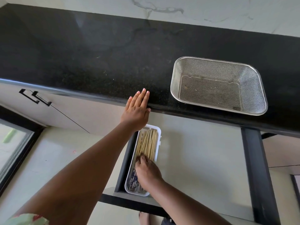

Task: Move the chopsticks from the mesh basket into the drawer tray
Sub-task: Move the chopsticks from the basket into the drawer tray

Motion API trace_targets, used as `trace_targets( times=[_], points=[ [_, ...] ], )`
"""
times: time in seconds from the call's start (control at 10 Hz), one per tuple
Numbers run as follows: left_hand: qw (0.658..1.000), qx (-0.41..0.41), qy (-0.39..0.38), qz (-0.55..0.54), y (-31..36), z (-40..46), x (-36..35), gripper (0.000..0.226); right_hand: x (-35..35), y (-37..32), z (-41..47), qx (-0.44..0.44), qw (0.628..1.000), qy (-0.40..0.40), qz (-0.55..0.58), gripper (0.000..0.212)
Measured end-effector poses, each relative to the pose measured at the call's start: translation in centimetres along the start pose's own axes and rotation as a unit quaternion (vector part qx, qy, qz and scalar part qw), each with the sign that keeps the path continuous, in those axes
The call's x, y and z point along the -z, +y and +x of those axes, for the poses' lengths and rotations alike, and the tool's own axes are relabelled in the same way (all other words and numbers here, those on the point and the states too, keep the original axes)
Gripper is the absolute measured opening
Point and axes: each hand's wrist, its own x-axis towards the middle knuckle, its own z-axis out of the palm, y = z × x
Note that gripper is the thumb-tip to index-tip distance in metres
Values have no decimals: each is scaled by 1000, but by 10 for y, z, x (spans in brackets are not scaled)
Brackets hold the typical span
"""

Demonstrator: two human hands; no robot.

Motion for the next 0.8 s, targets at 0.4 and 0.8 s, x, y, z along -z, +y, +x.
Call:
trace_targets(
  times=[0.4, 0.8],
  points=[
    [1000, 0, 3, 0, 1, 0, 0, 62, 4, -8, 1, -112, 985, -54, 116, 74],
    [1000, -4, 9, -4, 1, -1, 2, 61, 8, -7, 15, -105, 993, 15, 42, 75]
  ],
)
